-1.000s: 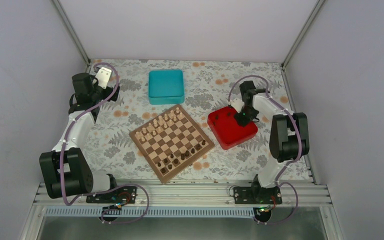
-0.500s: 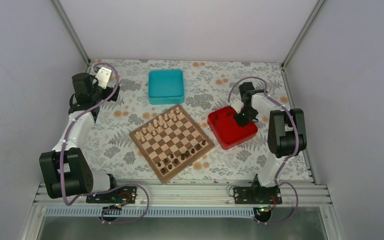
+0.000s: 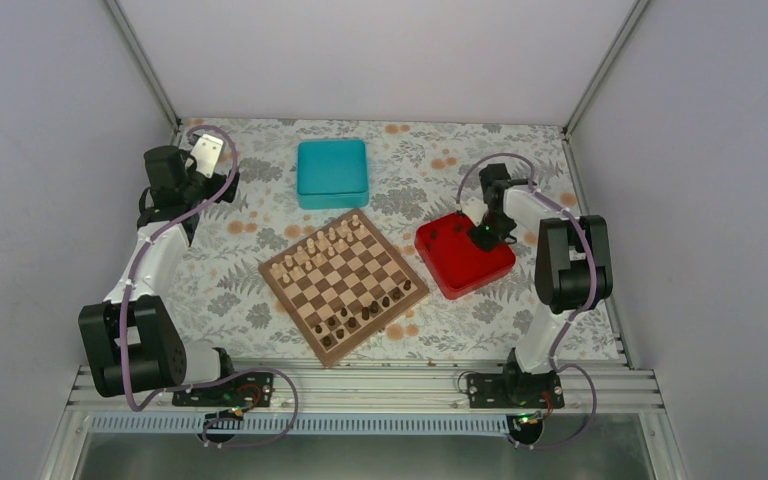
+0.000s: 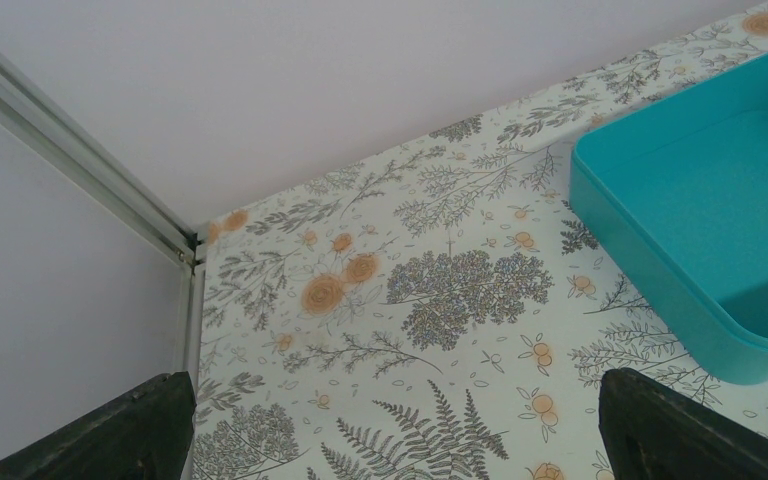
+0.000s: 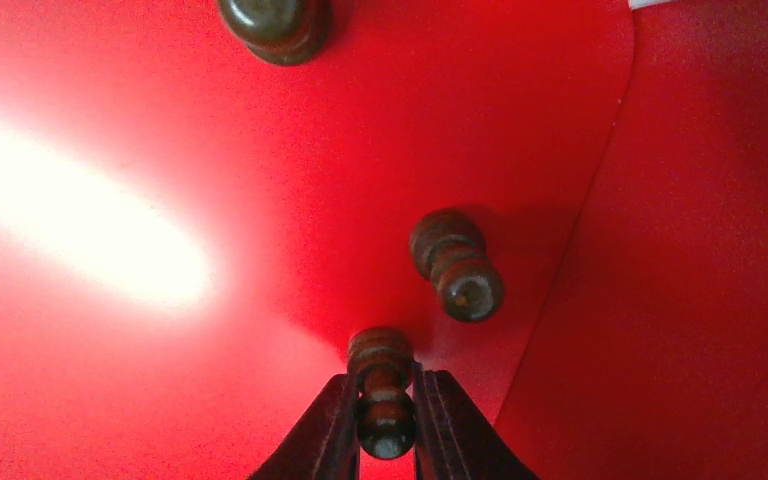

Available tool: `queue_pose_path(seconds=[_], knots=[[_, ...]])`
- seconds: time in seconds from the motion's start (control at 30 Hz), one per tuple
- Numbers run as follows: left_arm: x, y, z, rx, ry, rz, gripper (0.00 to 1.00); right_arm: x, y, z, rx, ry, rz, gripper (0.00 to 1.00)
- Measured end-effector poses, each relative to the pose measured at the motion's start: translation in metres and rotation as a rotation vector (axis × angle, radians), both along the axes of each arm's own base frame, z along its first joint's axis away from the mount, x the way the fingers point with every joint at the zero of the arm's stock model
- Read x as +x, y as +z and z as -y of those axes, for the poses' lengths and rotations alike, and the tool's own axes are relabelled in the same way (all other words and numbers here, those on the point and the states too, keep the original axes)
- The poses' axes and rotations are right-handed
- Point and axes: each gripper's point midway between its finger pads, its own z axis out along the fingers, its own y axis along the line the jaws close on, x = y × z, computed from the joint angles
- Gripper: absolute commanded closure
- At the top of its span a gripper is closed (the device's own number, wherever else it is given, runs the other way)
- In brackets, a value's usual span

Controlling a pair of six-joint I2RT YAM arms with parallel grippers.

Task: Set up the chess pieces on the board
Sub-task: Pick up the chess piece from the storage box.

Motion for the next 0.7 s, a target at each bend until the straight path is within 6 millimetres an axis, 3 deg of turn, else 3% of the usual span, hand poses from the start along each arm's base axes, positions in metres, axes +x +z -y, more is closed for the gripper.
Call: queue_pose_path(seconds=[0.13, 0.3, 0.5, 0.6, 0.7], knots=[[0.0, 0.0, 0.0, 0.0, 0.0, 0.0, 0.0, 0.0, 0.0, -0.001, 0.004, 0.002, 0.0, 0.95], [0.0, 0.0, 0.0, 0.0, 0.0, 0.0, 0.0, 0.0, 0.007, -0.003, 0.015, 0.008, -0.007, 0.96], [0.0, 0.0, 0.0, 0.0, 0.0, 0.0, 0.0, 0.008, 0.042, -0.011, 0.023, 0.025, 0.047, 0.96], [0.0, 0.0, 0.0, 0.0, 0.0, 0.0, 0.0, 0.01, 0.064, -0.03, 0.03, 0.073, 0.079, 0.96], [0.0, 0.001, 0.0, 0.0, 0.0, 0.002, 0.0, 0.008, 0.087, -0.067, 0.044, 0.159, 0.107, 0.96]])
